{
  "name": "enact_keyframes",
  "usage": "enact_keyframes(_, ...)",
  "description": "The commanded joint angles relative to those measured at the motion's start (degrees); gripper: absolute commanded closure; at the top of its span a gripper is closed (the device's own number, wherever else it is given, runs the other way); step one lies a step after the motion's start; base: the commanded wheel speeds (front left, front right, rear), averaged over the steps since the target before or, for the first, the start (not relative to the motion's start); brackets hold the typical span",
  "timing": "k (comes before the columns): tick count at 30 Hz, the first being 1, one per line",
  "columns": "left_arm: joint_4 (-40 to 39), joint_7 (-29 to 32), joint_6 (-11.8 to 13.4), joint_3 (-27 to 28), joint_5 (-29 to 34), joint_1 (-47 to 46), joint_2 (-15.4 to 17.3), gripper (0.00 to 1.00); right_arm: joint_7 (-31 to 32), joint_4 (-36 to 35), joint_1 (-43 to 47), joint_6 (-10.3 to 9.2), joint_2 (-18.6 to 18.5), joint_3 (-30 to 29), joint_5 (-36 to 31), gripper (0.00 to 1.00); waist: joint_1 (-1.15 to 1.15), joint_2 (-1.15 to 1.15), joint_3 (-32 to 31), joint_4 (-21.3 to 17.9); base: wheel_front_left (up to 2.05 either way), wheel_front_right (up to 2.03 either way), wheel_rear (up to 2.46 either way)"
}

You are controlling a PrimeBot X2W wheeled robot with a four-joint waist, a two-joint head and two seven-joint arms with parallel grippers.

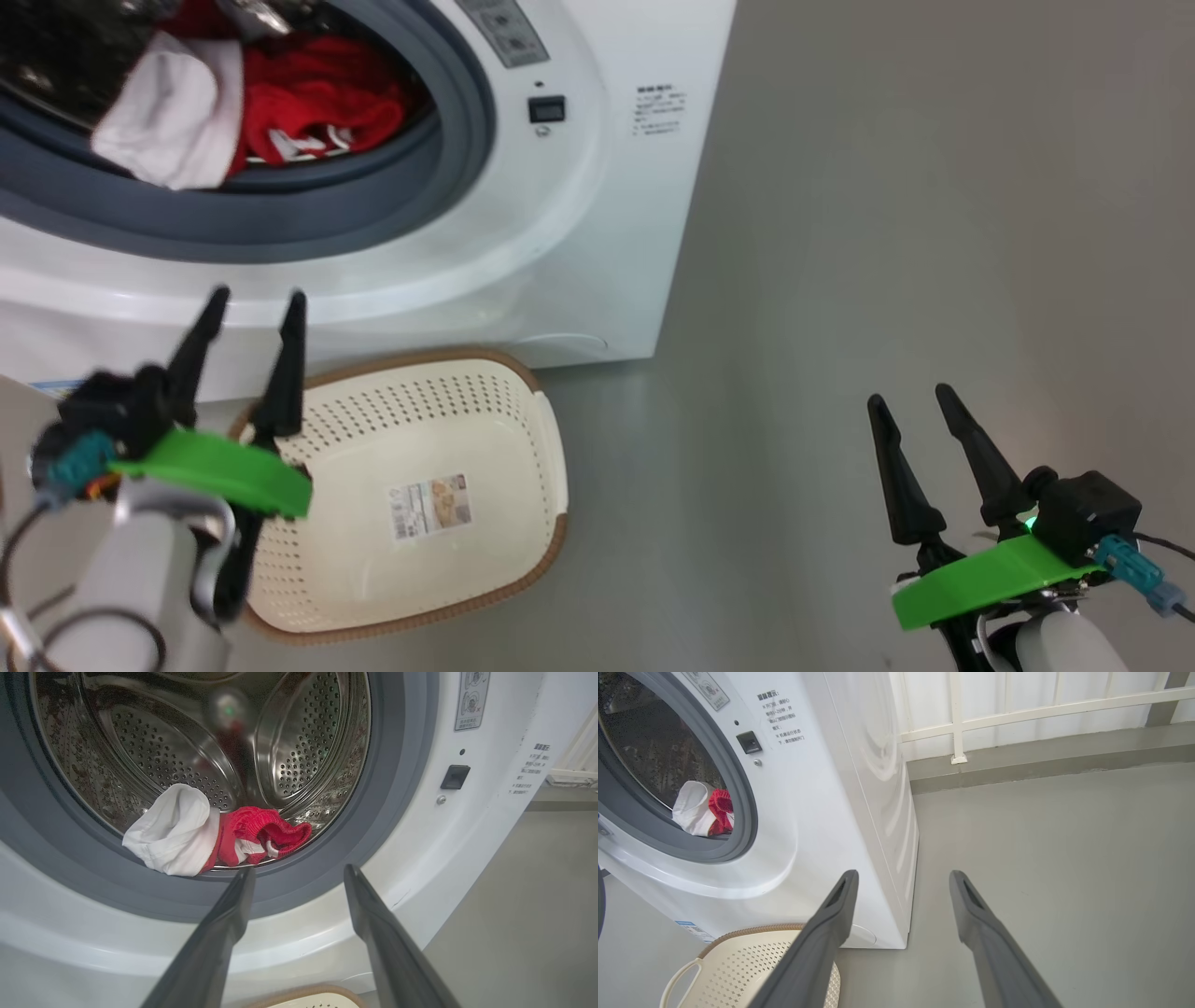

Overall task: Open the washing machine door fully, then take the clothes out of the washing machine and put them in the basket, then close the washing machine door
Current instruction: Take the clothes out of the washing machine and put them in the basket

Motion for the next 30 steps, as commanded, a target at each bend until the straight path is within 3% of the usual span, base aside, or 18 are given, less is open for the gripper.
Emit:
enact_keyframes(1,0.91,-0.28,0.09,1.33,-0.17,-3.97,2.69,0.00,-0.52,-1.73,-1.70,0.42,-0.28,1.47,0.44,0.00,0.00,0.00,3.71,-2.97,0.00,0.00,0.00)
enact_keyframes(14,16.39,-0.28,0.09,-0.92,-4.88,-26.50,7.04,0.00,-0.52,-3.57,-5.64,0.42,-0.28,2.74,2.68,0.00,0.00,0.00,12.43,-6.86,0.00,0.00,0.00)
enact_keyframes(30,30.52,-0.28,0.09,0.94,-3.62,-41.58,12.30,0.00,-0.52,-5.14,-7.82,0.42,-0.28,5.36,4.63,0.00,0.00,0.00,18.13,-11.74,0.00,0.00,0.00)
